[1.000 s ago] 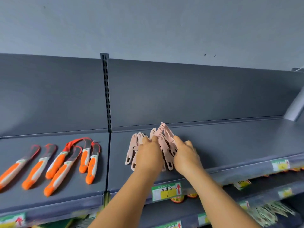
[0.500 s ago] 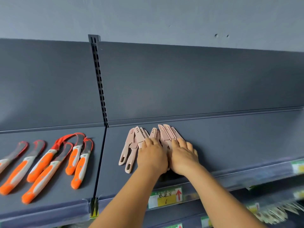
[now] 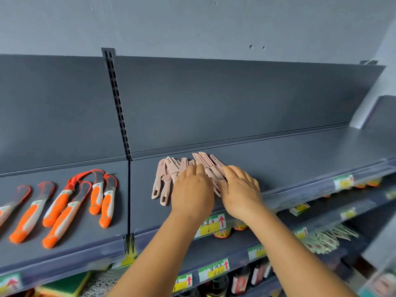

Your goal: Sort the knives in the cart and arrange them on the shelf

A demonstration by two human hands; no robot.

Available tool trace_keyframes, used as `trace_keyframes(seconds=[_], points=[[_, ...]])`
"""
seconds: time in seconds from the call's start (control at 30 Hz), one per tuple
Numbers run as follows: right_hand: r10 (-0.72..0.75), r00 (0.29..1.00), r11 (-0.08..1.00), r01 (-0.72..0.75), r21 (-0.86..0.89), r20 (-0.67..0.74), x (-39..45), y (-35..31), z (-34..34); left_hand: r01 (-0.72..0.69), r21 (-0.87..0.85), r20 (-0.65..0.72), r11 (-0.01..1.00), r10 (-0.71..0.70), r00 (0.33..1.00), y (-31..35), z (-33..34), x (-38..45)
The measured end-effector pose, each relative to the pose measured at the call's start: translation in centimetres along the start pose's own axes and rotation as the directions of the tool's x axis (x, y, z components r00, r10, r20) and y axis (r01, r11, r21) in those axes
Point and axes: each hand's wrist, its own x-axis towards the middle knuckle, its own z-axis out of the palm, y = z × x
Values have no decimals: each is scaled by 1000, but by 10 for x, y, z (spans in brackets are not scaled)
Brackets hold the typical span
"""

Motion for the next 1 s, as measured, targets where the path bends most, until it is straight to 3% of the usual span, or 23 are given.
trace_keyframes(seconds=[0.2,0.5,0.77,1.0], points=[[122,993,992,-122,25,0,-82,20,-15,-180,-93,-10,979,180,984,15,7,-62],[399,917,916,-400,19,23,-210,88,-7,-351,-151,241,924,379,894,71,63,-158],[647,762,762,-648,12,37,-314,153,0,-468,-228,458,854,518,723,136,127,-233],[807,590,589,-807,32,16,-420,227,-2,-573,-312,568,758,632,527,218,175,-316]])
